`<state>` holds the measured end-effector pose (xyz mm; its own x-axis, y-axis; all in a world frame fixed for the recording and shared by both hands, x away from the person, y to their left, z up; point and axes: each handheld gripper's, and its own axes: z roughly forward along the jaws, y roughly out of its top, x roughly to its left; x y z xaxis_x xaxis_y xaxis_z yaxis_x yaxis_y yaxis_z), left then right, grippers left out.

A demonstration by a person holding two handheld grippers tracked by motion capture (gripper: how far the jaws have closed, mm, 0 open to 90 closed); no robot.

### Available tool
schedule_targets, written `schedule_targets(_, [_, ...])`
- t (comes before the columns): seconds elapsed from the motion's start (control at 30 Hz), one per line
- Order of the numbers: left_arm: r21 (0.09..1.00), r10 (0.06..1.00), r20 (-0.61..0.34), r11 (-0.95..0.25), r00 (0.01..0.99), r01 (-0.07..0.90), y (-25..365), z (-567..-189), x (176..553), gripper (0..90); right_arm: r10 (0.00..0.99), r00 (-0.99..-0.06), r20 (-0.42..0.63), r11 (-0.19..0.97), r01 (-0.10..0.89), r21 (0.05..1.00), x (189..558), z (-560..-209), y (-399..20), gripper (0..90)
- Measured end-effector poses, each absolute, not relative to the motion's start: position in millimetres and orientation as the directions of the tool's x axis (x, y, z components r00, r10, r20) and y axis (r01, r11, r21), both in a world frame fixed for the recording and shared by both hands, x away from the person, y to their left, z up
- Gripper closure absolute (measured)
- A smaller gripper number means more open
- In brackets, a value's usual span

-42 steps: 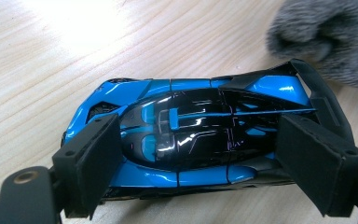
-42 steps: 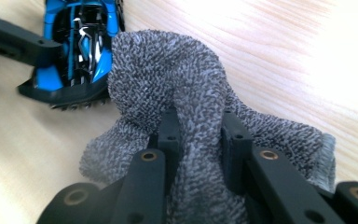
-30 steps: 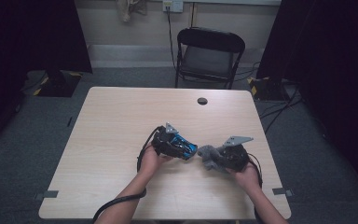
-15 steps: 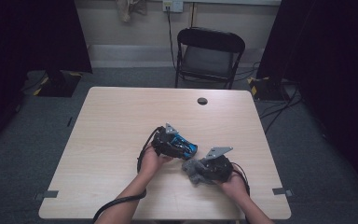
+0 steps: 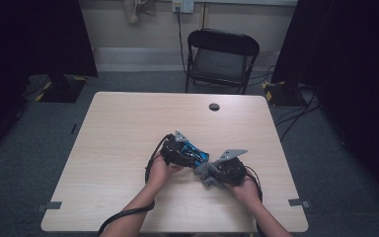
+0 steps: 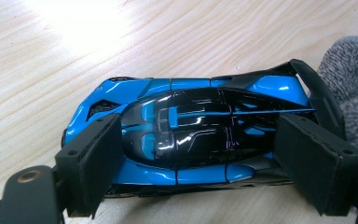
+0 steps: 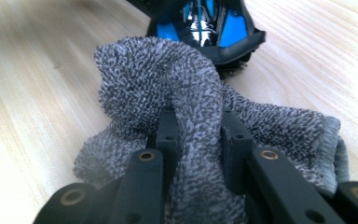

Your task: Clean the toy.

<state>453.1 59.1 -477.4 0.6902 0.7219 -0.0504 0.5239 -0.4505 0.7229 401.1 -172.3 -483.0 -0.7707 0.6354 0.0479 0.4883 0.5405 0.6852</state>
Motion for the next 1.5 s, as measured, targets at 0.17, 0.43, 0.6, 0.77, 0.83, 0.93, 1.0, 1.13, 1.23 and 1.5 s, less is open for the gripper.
schedule_targets(0.17, [0.723, 0.722, -0.05, -0.45, 0.69, 0.523, 59.1, -477.4, 453.1, 16.1, 0.645, -0.763, 0.045, 0.535, 0.493, 0.686, 403.6, -483.3, -174.7, 73.8])
schedule_targets(0.43, [0.719, 0.722, -0.048, -0.455, 0.69, 0.526, 59.2, -476.8, 453.4, 16.2, 0.662, -0.748, 0.05, 0.519, 0.505, 0.69, 408.5, -484.2, -179.5, 73.8])
schedule_targets(0.6, [0.719, 0.722, -0.048, -0.454, 0.69, 0.525, 59.2, -476.8, 453.3, 16.3, 0.673, -0.738, 0.05, 0.511, 0.513, 0.69, 412.4, -484.5, -181.7, 73.8])
schedule_targets(0.77, [0.72, 0.723, -0.049, -0.453, 0.689, 0.526, 59.2, -476.8, 453.2, 16.4, 0.682, -0.729, 0.049, 0.504, 0.518, 0.691, 415.5, -484.8, -182.9, 73.9])
schedule_targets(0.83, [0.719, 0.723, -0.049, -0.453, 0.689, 0.526, 59.2, -476.7, 453.4, 16.4, 0.686, -0.726, 0.052, 0.5, 0.522, 0.691, 416.9, -484.9, -183.8, 73.8])
schedule_targets(0.93, [0.72, 0.722, -0.049, -0.454, 0.69, 0.526, 59.3, -476.8, 453.4, 16.4, 0.69, -0.721, 0.056, 0.495, 0.527, 0.691, 418.4, -485.2, -185.2, 73.9])
schedule_targets(1.0, [0.721, 0.723, -0.051, -0.451, 0.689, 0.526, 59.3, -476.9, 453.4, 16.4, 0.692, -0.72, 0.054, 0.493, 0.526, 0.693, 419.6, -485.5, -186.2, 73.9])
schedule_targets(1.13, [0.72, 0.722, -0.051, -0.452, 0.69, 0.526, 59.3, -476.9, 453.4, 16.4, 0.699, -0.713, 0.048, 0.492, 0.529, 0.691, 421.9, -485.3, -187.1, 73.9])
schedule_targets(1.23, [0.721, 0.723, -0.053, -0.449, 0.688, 0.527, 59.1, -477.0, 453.2, 16.4, 0.705, -0.707, 0.054, 0.483, 0.534, 0.694, 424.7, -485.8, -189.4, 73.9])
schedule_targets(1.5, [0.725, 0.724, -0.054, -0.446, 0.688, 0.525, 59.2, -477.5, 453.0, 16.4, 0.717, -0.696, 0.035, 0.485, 0.534, 0.693, 428.5, -485.7, -190.8, 73.8])
